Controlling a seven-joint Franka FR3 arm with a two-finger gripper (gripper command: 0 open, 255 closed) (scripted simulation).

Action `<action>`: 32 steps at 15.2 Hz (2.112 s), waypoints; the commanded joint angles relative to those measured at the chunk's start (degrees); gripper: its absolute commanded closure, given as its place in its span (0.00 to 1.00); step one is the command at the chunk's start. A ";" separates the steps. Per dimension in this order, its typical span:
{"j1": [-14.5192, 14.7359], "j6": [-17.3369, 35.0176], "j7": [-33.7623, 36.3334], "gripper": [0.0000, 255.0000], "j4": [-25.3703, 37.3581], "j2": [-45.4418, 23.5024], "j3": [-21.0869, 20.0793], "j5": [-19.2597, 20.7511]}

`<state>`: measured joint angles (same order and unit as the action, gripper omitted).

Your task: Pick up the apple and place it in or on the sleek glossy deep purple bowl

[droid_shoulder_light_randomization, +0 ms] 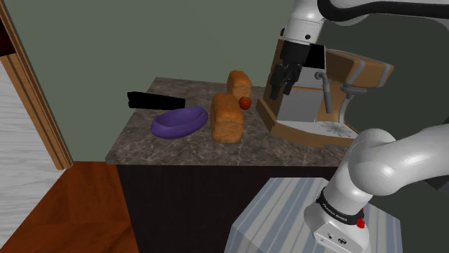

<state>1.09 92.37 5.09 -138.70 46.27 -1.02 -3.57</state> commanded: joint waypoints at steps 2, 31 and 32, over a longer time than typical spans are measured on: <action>-0.42 0.89 -0.79 0.00 0.57 -1.91 0.78 0.60; -11.09 6.86 -20.93 0.00 46.78 -66.28 16.09 1.25; -11.77 6.11 -21.45 0.00 49.68 -68.85 16.21 0.87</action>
<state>-10.10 99.60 -15.92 -92.60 -19.67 15.12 -2.22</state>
